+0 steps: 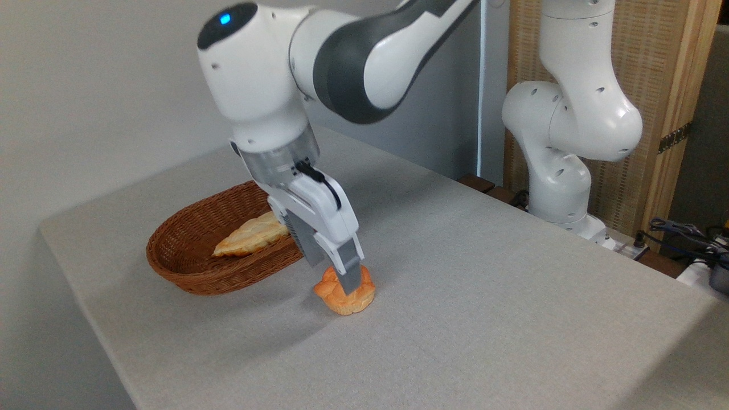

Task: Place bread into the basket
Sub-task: 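Lower the gripper onto the orange bread roll, then close the gripper fingers around the bread roll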

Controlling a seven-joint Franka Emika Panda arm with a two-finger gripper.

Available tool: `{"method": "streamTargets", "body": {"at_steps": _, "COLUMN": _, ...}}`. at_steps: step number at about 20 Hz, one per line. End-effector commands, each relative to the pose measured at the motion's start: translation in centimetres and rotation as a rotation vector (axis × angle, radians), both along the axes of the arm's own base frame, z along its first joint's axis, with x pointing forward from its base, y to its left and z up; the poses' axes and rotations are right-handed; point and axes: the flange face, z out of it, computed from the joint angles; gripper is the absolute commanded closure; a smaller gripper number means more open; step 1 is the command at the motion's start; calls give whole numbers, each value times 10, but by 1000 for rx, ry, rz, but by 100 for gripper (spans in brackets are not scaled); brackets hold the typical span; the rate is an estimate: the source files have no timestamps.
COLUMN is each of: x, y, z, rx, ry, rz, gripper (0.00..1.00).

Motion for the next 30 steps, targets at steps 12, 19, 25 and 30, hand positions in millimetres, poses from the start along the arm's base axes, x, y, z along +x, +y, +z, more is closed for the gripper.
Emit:
{"method": "streamTargets", "body": {"at_steps": 12, "x": -7, "y": -32, "z": -45, "rx": -5, "ry": 76, "rz": -95, "gripper": 0}}
{"method": "streamTargets", "body": {"at_steps": 19, "x": -7, "y": -37, "z": -47, "rx": -5, "ry": 78, "rz": -104, "gripper": 1}}
{"method": "streamTargets", "body": {"at_steps": 25, "x": -6, "y": -36, "z": -45, "rx": 0, "ry": 73, "rz": -107, "gripper": 55}}
{"method": "streamTargets", "body": {"at_steps": 30, "x": -5, "y": -36, "z": -45, "rx": 0, "ry": 72, "rz": -108, "gripper": 63}}
